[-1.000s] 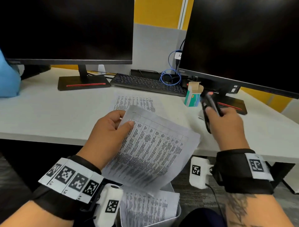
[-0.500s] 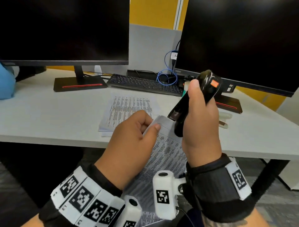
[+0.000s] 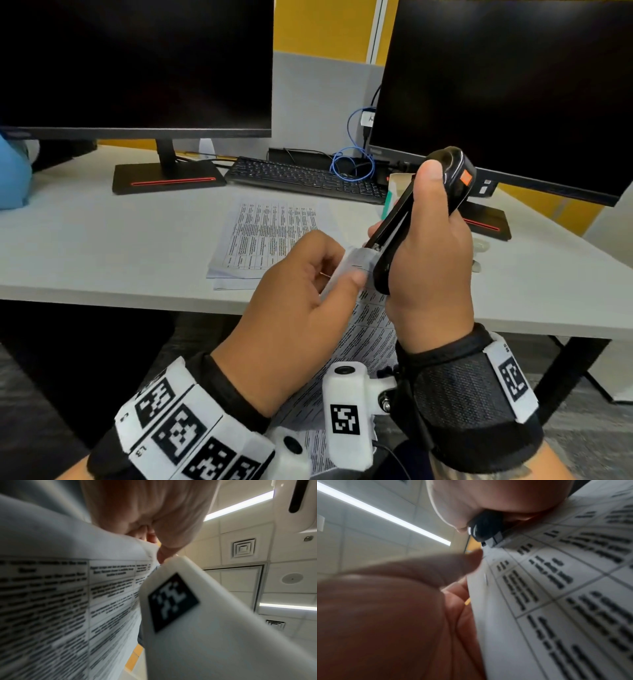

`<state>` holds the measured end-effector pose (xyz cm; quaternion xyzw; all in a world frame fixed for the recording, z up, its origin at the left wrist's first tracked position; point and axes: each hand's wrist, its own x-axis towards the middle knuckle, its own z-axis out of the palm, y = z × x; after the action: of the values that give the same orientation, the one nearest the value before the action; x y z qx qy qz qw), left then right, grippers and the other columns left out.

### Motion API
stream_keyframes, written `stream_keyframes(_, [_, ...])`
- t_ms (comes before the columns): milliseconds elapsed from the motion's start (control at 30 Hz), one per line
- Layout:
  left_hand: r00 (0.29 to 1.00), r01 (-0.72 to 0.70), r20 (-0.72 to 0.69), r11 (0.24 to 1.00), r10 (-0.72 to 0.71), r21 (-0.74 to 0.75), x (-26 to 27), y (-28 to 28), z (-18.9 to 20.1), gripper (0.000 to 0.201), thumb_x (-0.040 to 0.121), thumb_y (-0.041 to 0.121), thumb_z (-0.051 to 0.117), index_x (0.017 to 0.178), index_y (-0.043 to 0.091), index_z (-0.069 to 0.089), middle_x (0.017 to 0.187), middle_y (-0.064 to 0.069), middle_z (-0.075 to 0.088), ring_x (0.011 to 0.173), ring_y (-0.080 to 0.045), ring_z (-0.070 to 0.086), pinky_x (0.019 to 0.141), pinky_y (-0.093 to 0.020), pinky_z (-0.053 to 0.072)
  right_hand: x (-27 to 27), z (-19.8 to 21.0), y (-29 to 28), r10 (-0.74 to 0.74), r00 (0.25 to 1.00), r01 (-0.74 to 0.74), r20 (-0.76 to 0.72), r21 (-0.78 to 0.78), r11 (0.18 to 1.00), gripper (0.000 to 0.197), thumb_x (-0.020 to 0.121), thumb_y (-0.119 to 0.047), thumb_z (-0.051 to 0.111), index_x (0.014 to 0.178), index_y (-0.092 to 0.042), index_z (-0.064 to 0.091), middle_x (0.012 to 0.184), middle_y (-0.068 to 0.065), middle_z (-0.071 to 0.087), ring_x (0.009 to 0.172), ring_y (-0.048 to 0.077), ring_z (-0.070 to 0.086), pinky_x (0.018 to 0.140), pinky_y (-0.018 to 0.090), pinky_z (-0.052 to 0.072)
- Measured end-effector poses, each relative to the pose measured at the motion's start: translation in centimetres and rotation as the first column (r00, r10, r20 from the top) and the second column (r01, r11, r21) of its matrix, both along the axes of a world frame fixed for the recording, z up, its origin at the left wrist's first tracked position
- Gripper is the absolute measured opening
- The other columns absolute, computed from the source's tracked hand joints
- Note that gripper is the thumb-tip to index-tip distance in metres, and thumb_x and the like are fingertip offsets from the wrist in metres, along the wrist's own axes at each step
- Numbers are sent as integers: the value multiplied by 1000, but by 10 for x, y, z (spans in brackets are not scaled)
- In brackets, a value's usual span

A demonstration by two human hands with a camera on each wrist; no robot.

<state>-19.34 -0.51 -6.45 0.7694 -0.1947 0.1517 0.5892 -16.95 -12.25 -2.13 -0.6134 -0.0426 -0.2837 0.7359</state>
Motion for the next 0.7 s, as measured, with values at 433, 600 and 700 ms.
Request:
stream_keyframes(433, [940, -187, 340, 883, 33, 430, 1, 2, 10, 38, 82, 56, 45, 73, 19, 52, 65, 9, 46, 66, -9, 46, 58, -27, 36, -2, -3, 0, 77, 997, -73, -14, 194, 978, 44, 89, -57, 51, 75, -15, 57, 59, 5, 58, 58, 19, 59, 61, 35, 49])
stream_keyframes(600, [946, -188, 319, 891, 52, 413, -1, -3, 7, 38, 86, 54, 47, 74, 19, 54, 65, 7, 51, 65, -10, 49, 59, -29, 39, 3, 0, -5, 92, 995, -88, -33, 109, 990, 43, 82, -61, 52, 65, -22, 56, 51, -2, 56, 53, 15, 56, 63, 36, 46])
stream_keyframes(700, [993, -70, 119, 906, 22, 417, 5, 1, 11, 25, 88, 46, 61, 97, 24, 62, 81, 6, 67, 75, -10, 62, 70, -38, 50, 5, 1, -13, 114, 993, -112, -7, 136, 984, 39, 83, -60, 53, 73, -23, 56, 54, -8, 56, 56, 10, 58, 66, 36, 45])
